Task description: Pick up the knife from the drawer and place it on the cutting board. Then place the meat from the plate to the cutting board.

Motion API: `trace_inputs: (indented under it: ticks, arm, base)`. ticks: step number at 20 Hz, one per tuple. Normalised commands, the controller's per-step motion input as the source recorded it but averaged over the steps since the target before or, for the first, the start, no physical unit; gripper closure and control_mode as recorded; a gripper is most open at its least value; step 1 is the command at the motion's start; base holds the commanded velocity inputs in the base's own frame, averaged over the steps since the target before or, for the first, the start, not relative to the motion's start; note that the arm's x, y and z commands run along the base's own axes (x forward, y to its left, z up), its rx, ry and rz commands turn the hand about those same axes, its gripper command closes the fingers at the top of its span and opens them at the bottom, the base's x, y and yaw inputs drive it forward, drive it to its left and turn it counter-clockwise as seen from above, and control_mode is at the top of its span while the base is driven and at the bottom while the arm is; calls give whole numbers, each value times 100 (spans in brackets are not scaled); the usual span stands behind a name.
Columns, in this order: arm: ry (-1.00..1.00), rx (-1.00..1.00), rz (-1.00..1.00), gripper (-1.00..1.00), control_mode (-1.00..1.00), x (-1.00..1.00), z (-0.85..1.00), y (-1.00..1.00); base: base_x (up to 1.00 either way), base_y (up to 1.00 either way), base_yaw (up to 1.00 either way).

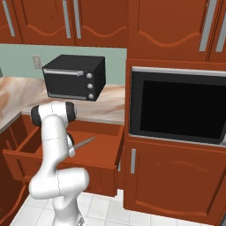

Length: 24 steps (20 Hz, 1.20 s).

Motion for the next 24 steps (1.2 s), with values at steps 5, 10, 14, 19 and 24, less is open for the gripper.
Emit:
trace_inputs:
  ticks: [5, 10, 14, 19, 24]
  arm:
    - [1, 0, -2, 100, -100, 0, -21, 5]
    - [0, 0, -17, 100, -100, -21, -5, 0]
    - [0, 2, -35, 100, -100, -17, -4, -1]
    - [-1, 0, -33, 100, -100, 0, 15, 3]
    - [0, 0, -26, 100, -100, 0, 43, 0]
  base:
    - [0, 0, 0]
    - [0, 0, 0]
    - [0, 0, 0]
    - [0, 0, 0]
    - [0, 0, 0]
